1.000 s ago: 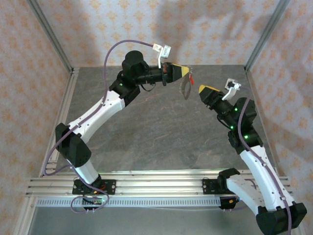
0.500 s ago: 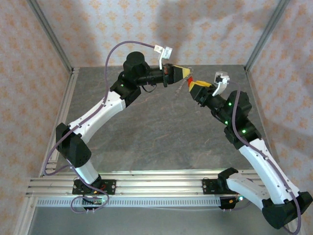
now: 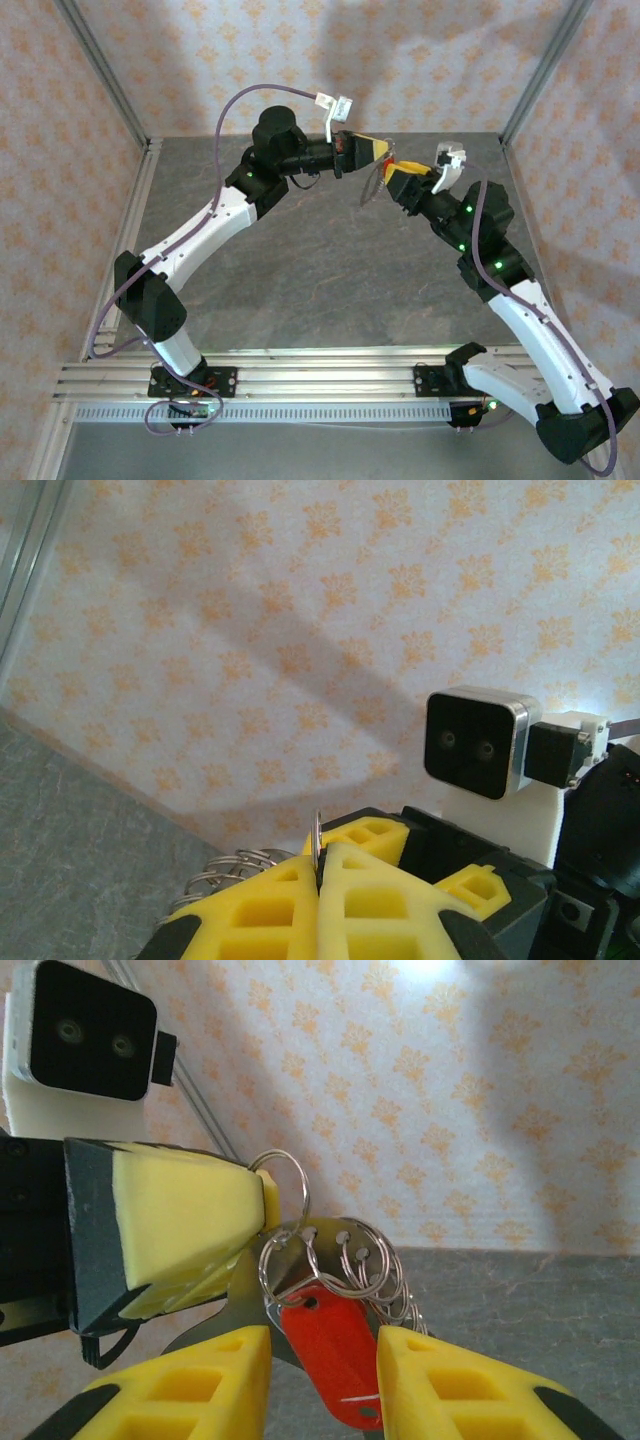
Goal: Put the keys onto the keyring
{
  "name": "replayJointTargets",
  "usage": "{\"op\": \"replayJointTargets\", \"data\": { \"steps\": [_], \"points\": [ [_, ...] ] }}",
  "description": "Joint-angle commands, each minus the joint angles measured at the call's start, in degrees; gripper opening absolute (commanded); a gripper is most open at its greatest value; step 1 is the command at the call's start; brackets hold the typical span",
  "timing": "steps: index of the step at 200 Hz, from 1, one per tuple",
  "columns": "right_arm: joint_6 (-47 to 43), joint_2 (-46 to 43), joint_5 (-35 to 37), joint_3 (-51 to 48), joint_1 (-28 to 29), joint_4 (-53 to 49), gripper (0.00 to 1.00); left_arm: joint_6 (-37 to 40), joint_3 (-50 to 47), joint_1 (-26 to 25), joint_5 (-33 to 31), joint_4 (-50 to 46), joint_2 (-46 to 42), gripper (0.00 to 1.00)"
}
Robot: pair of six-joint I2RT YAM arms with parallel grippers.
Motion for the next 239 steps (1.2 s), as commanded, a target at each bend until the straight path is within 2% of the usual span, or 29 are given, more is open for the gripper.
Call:
{"op": "replayJointTargets", "data": {
  "steps": [1,46,90,144,189,213,239],
  "points": [
    [-1.3,0.1,1.3,2.4,0.4,1.0,0.33,1.5,-0.1,-0.6,0.3,1.7,-2.5,0.0],
    [-1.6,0.3,0.9,2.6,0.4,0.7,0.32,1.5,0.0,-0.6,0.2,1.7,-2.7,0.0],
    [-3.1,-3.1,5.6,-1.8,0.1,0.0,0.36,1.7,0.7,-0.5,0.9,1.1,-3.0,0.0],
    [-0.6,-3.1,-7.7,-3.9,-5.4,0.8,0.44,2.0,1.8,-0.6,2.9,-0.6,-3.3,0.0],
    [2.2,-0.3,-20.1,-2.3,-8.6,2.3,0.46,3.4,2.3,-0.5,4.9,-0.7,-3.2,0.0],
    [3.1,0.9,-23.5,-1.4,-8.7,2.9,0.46,3.5,2.4,-0.5,6.0,-0.8,-3.1,0.0],
    [3.5,1.4,-23.3,-1.1,-8.9,3.5,0.46,3.5,2.7,-0.7,7.0,-0.9,-2.8,0.0]
  ]
}}
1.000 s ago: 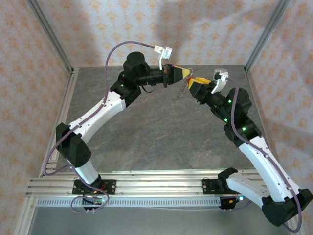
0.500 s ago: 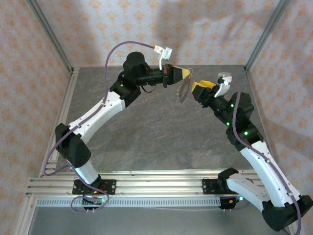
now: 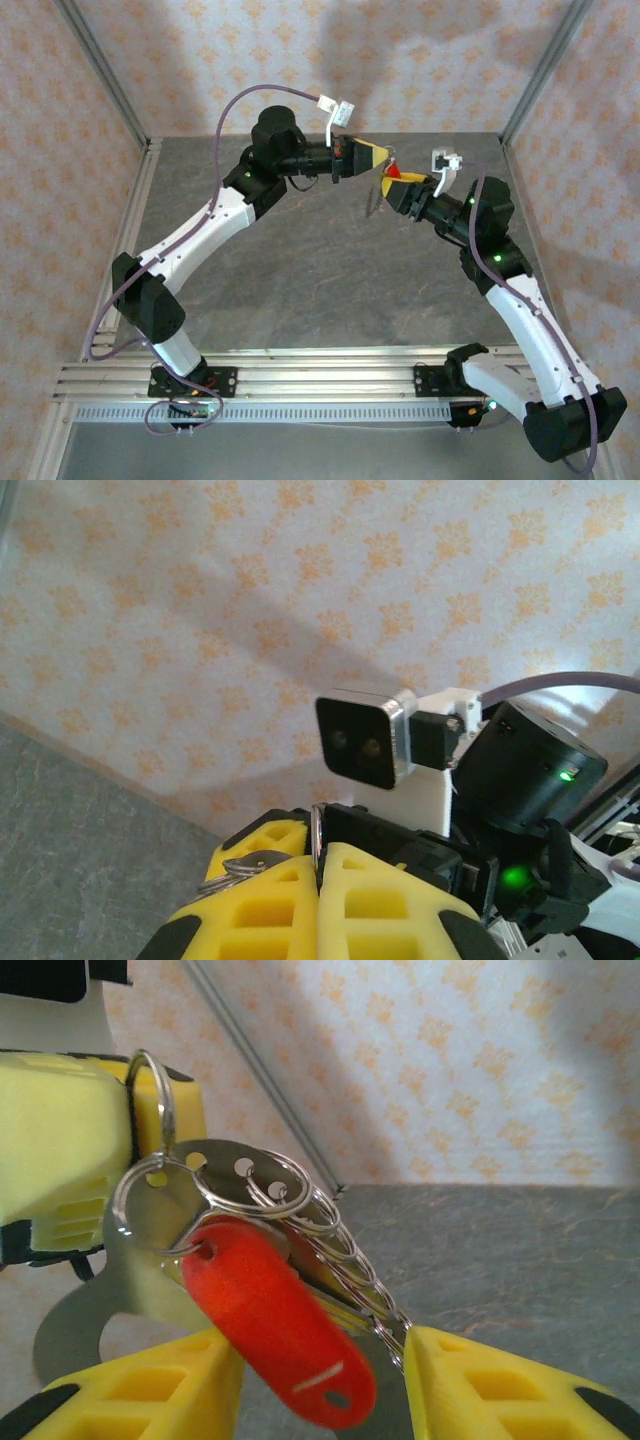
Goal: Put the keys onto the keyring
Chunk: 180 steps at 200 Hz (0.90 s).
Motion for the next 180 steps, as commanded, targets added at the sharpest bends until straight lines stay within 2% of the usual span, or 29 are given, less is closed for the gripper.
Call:
{"op": "replayJointTargets", "data": {
  "steps": [1,97,133,180],
  "points": [
    [1.0,-0.2,-3.6,2.4,-0.4,3.5,0.46,1.3,2.7,-0.6,2.6,1.2,-2.2,0.0],
    [1.6,-1.9,-2.9,3.3,-0.6,3.3,0.43,1.6,2.4,-0.9,2.7,1.0,-2.0,0.0],
    [1.4,-2.1,-2.7,2.8,-0.6,2.9,0.34,1.9,2.3,-0.9,2.4,0.7,-2.3,0.0],
    [1.3,-3.3,-2.8,1.1,-0.8,2.5,0.17,2.5,2.1,-0.9,1.3,0.2,-2.5,0.0]
  ]
}}
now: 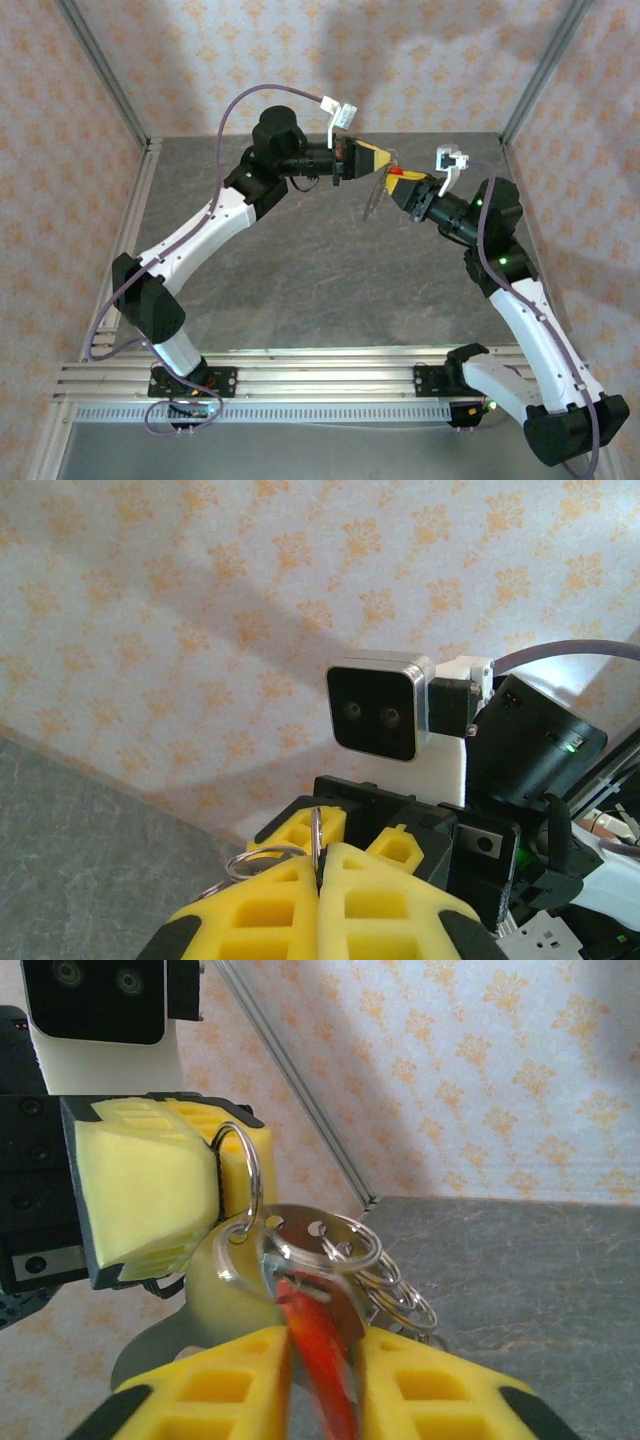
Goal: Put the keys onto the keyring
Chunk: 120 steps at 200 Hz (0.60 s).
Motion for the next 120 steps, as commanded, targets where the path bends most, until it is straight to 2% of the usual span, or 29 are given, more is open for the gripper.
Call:
{"op": "replayJointTargets", "data": {
  "steps": [1,38,90,120],
  "points": [
    [-0.4,-1.8,-0.2,-0.3,-0.5,1.7,0.16,1.7,1.7,-0.5,-0.3,0.4,-2.5,0.0],
    [-0.6,-3.0,-0.2,-1.6,-0.6,1.0,0.0,1.8,1.6,-0.5,-1.3,0.4,-2.4,0.0],
    [-1.0,-4.3,0.6,-2.1,-0.8,-1.8,0.0,2.7,-0.3,-0.1,-6.9,0.6,-4.0,0.0],
    [-2.1,-4.5,3.5,-0.9,-0.7,-5.8,0.0,4.5,-0.9,-0.1,-9.1,-0.7,-5.0,0.0]
  ]
}}
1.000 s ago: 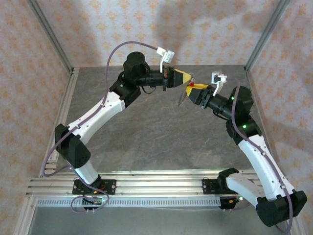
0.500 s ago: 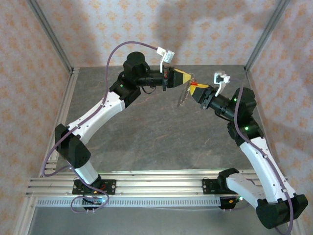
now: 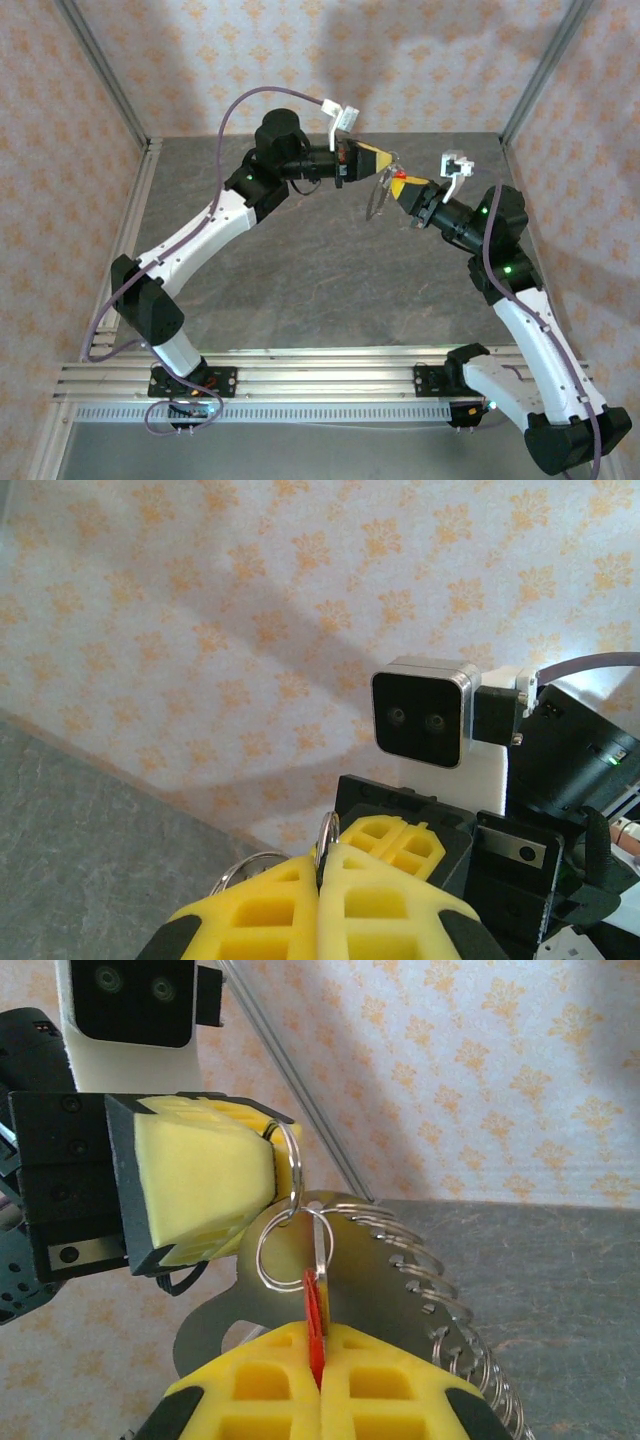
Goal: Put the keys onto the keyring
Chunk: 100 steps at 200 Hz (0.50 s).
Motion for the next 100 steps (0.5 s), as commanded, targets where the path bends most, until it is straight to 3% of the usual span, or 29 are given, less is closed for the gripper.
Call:
{"op": "replayJointTargets", "data": {
  "steps": [1,43,100],
  "points": [
    [-1.8,-1.4,2.8,0.6,-0.4,-4.4,0.0,2.7,0.0,0.7,-5.1,1.0,-4.0,0.0],
    [-3.3,-1.1,5.8,3.0,-0.4,-7.6,0.0,6.8,-0.8,0.8,-7.4,-2.7,-5.7,0.0],
    [-3.8,2.0,4.4,7.4,-0.4,-8.9,0.0,9.8,-0.4,0.5,-7.0,-6.1,-5.8,0.0]
  ]
}}
